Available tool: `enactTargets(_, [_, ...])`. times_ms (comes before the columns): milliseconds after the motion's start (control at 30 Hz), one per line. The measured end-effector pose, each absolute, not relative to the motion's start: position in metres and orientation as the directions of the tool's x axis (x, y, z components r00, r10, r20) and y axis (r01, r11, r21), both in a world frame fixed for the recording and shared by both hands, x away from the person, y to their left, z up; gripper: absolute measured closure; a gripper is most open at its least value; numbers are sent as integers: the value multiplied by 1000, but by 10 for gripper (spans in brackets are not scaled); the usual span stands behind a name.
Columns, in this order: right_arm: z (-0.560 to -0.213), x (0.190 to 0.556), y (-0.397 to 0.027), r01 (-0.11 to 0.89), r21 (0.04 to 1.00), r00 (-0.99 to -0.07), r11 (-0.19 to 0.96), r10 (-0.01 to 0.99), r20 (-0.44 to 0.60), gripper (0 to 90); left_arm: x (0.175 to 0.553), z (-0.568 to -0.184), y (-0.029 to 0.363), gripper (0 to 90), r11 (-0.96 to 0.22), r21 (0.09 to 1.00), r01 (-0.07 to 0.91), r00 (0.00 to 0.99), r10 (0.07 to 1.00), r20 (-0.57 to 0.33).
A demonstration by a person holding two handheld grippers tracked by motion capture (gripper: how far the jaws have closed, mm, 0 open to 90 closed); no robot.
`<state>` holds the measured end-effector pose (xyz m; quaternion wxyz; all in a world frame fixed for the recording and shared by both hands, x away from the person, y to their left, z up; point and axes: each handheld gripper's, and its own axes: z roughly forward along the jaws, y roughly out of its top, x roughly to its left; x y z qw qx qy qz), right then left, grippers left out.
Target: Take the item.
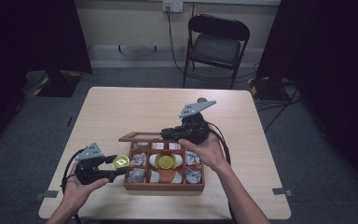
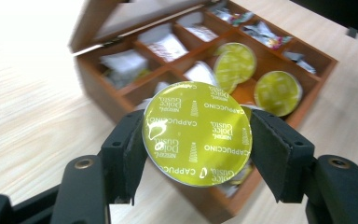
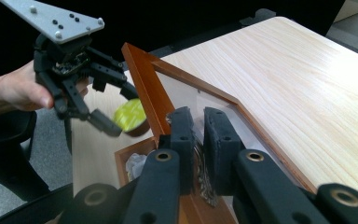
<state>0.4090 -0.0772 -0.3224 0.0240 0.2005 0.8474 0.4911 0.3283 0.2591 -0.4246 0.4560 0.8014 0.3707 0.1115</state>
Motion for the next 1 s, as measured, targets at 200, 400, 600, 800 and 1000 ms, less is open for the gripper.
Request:
enactTargets(200, [-323, 409, -77, 319, 842, -918, 436, 363, 159, 824, 336, -431, 273, 385, -284, 808, 517, 664, 729, -169])
enactTargets(400, [-323, 408, -77, 319, 839, -918, 440, 365, 158, 824, 345, -435, 284, 385, -266, 791, 551, 621, 764, -175])
enactTargets(600, [-325, 407, -78, 322, 843, -918, 431, 361, 166, 823, 358, -442, 290, 385, -287, 770, 570, 600, 785, -152])
enactTargets(800, [-324, 408, -77, 316, 845, -918, 432, 363, 158, 824, 372, -452, 294, 385, -282, 760, 586, 576, 805, -146])
enactTargets(1000, [-324, 408, -77, 314, 844, -919, 434, 362, 156, 824, 389, -465, 289, 385, -296, 737, 608, 568, 810, -143])
